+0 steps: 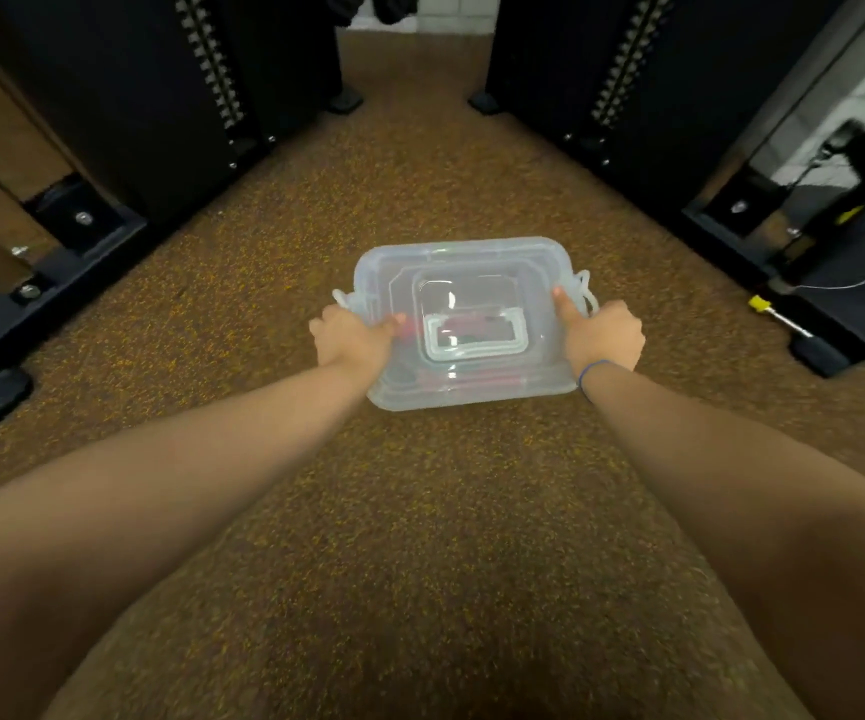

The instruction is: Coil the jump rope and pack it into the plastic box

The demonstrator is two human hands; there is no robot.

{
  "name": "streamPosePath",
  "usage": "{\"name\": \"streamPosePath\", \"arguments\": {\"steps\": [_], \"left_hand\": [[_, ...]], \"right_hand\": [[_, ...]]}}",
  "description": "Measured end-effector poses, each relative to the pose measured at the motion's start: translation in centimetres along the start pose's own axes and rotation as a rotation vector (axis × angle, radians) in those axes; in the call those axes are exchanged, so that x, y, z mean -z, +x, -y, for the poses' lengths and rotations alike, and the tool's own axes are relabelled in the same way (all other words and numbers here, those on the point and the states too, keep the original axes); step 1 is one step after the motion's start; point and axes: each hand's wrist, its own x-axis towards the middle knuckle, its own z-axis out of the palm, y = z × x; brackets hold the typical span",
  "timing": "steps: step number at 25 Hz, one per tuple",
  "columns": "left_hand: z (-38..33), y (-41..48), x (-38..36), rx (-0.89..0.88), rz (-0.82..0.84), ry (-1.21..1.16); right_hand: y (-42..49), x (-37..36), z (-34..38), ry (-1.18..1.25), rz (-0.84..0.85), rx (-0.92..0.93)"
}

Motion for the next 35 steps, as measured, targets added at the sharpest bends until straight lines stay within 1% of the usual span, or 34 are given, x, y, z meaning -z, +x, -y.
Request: {"name": "streamPosePath", "arguments": {"steps": [2, 4, 7, 11, 15, 18, 20, 26, 29, 32, 35], "left_hand": [[-2.3, 0.7, -2.8, 0.044, -0.049, 0.079], [-3.6, 1.5, -4.8, 0.051, -0.092, 0.151], [-4.2, 2.5, -7.1, 0.047, -0.101, 0.249], [-4.2, 4.1, -8.2, 0.039, -0.121, 0.334], [-4.3, 5.4, -8.8, 0.070, -0.168, 0.405], [-4.1, 5.1, -9.6, -0.005, -0.247, 0.488], [-3.9, 4.6, -9.9, -0.036, -0.259, 0.523], [-4.0, 4.7, -9.6, -0.041, -0.231, 0.543], [-3.8, 4.6, -8.9, -0.036, -0.175, 0.533], [-3.8, 4.6, -7.7, -0.057, -0.050, 0.505], [-3.5, 4.5, -6.4, -0.047, 0.096, 0.479]], "right_hand": [[1.1, 0.6, -1.6, -0.008, -0.023, -0.041], [2.1, 0.5, -2.8, -0.016, -0.021, -0.064], [3.7, 0.0, -3.7, -0.032, 0.002, -0.073], [5.7, -1.4, -3.4, -0.054, 0.025, -0.031], [6.6, -2.4, -2.2, -0.158, 0.000, 0.091], [6.5, -2.7, -2.1, -0.216, -0.025, 0.138], [6.2, -2.9, -2.3, -0.239, -0.033, 0.163], [6.1, -2.9, -2.4, -0.268, -0.039, 0.176], [6.0, -2.9, -2.3, -0.253, -0.008, 0.182], [5.8, -2.7, -2.1, -0.225, 0.052, 0.144], [5.5, -2.6, -1.9, -0.170, 0.165, 0.081]]}}
